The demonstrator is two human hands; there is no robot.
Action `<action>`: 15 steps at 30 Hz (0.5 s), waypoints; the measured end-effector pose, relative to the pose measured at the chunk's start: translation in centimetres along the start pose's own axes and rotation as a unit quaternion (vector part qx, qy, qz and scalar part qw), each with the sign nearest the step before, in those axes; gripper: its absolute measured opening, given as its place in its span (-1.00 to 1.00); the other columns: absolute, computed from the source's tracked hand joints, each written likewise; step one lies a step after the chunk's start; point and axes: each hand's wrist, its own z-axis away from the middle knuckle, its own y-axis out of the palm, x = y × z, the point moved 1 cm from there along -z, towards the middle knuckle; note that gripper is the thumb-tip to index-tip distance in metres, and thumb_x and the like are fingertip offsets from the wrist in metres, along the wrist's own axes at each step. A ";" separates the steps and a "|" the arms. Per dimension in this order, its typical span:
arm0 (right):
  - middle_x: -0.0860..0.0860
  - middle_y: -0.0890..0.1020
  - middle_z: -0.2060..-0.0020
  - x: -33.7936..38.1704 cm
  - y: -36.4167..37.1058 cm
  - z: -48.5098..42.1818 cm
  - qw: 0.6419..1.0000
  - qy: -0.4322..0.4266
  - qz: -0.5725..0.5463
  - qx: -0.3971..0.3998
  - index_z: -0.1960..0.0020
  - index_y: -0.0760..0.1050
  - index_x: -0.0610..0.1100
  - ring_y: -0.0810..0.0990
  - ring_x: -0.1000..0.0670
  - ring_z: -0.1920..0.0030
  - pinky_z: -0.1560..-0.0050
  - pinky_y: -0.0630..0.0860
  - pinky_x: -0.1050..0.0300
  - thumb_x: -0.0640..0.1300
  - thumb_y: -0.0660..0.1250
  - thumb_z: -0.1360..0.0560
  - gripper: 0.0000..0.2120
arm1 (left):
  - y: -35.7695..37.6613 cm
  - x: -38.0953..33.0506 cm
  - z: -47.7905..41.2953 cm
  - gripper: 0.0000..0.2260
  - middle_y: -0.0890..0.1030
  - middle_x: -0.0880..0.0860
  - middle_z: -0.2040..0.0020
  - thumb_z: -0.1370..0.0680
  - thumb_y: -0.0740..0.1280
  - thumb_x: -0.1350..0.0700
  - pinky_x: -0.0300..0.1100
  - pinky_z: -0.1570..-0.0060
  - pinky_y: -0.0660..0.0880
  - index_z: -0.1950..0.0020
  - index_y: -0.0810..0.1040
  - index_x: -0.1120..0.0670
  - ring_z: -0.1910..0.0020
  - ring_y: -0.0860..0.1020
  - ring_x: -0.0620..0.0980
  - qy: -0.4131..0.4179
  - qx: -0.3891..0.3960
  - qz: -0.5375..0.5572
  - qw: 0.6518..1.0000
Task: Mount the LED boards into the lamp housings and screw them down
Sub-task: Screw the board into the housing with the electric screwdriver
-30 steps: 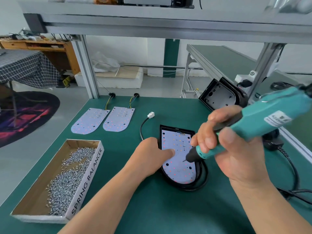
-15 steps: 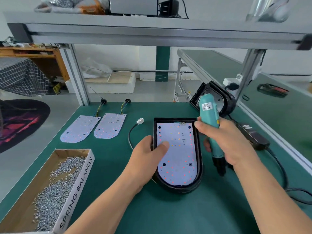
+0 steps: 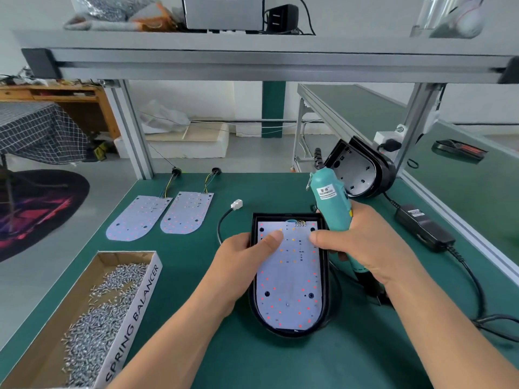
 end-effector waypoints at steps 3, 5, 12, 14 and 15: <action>0.03 0.43 0.37 0.3 0.0 0.2 1.000 -0.016 0.003 -0.001 -0.07 0.50 -0.27 0.43 0.02 0.38 0.42 0.41 0.20 0.03 0.58 -0.22 -0.43 | 0.2 0.3 -0.1 -0.64 0.80 0.04 -0.03 -0.50 0.54 -0.14 0.03 -0.09 0.68 -0.08 0.72 0.13 -0.02 0.77 0.09 0.000 -0.014 0.020 1.000; 0.04 0.45 0.37 0.5 0.0 0.3 1.000 -0.021 0.001 -0.004 -0.04 0.50 -0.24 0.44 0.03 0.37 0.42 0.43 0.20 0.04 0.57 -0.23 -0.47 | 0.2 0.5 -0.3 -0.67 0.80 0.06 -0.01 -0.46 0.55 -0.11 -0.06 0.04 0.71 -0.06 0.73 0.10 0.01 0.78 0.10 -0.004 -0.019 0.043 0.999; 0.07 0.44 0.40 0.3 0.6 0.5 0.999 -0.028 -0.008 0.024 0.13 0.43 -0.03 0.45 0.06 0.40 0.41 0.44 0.18 0.10 0.56 -0.26 -0.62 | -0.4 0.6 -0.3 -0.92 0.79 0.14 0.02 -0.57 0.55 0.10 -0.17 0.24 0.66 0.01 0.76 0.10 0.11 0.79 0.13 -0.038 -0.020 0.091 0.995; 0.06 0.50 0.39 0.4 0.5 0.5 0.998 -0.019 -0.032 0.042 0.11 0.49 -0.04 0.50 0.08 0.39 0.42 0.47 0.18 0.07 0.57 -0.28 -0.65 | -0.6 0.6 -0.3 -0.92 0.79 0.16 0.02 -0.58 0.54 0.11 -0.14 0.24 0.67 0.01 0.76 0.11 0.10 0.78 0.15 -0.042 -0.015 0.093 0.995; 0.04 0.53 0.37 0.4 0.4 0.6 0.998 -0.012 -0.047 0.050 0.09 0.52 -0.06 0.52 0.07 0.39 0.42 0.48 0.18 0.05 0.58 -0.29 -0.66 | -0.6 0.7 -0.3 -0.91 0.79 0.16 0.02 -0.59 0.54 0.10 -0.13 0.23 0.68 0.00 0.76 0.12 0.09 0.78 0.16 -0.043 -0.010 0.092 0.995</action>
